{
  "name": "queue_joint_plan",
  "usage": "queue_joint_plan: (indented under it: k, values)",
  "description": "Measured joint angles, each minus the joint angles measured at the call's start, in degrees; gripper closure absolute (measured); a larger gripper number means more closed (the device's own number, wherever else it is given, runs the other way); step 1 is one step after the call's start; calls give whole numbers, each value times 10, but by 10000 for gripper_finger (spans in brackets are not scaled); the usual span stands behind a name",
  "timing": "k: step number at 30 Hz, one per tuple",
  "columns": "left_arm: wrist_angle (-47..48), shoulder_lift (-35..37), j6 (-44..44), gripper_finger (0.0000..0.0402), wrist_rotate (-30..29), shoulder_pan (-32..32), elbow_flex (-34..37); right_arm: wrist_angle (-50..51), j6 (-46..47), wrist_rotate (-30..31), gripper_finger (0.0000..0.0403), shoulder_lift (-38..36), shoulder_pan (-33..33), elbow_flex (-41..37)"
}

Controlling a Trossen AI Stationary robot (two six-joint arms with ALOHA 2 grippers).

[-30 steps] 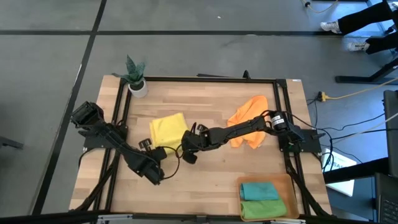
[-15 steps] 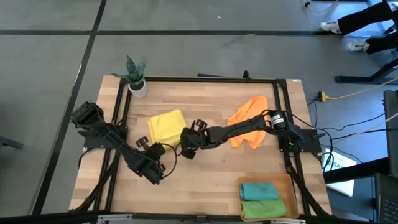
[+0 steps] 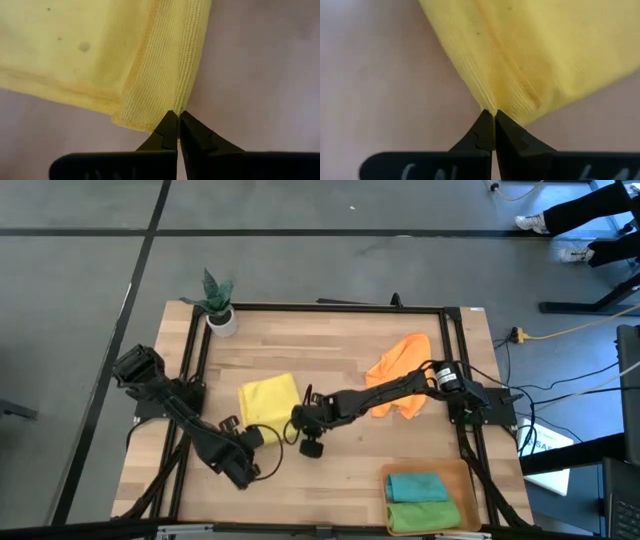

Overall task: Roll microfiber towels into tight, uniform cylinder then place into a basket
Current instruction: Roll the yellow microfiber towel

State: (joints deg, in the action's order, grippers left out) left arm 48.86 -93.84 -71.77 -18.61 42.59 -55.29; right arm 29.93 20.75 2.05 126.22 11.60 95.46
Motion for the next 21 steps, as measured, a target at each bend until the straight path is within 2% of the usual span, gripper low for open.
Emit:
queue_joint_plan:
  k: [7,17,21]
  values:
    - [-53,0,6,401,-3,48,0,-5,-16,-4,397,-3,44,1]
    - [-2,0,-12,401,-61,49,0,-10,-39,180,397,-4,46,14]
    - [27,0,-23,401,-63,36,0,-10,-34,160,397,5,31,14]
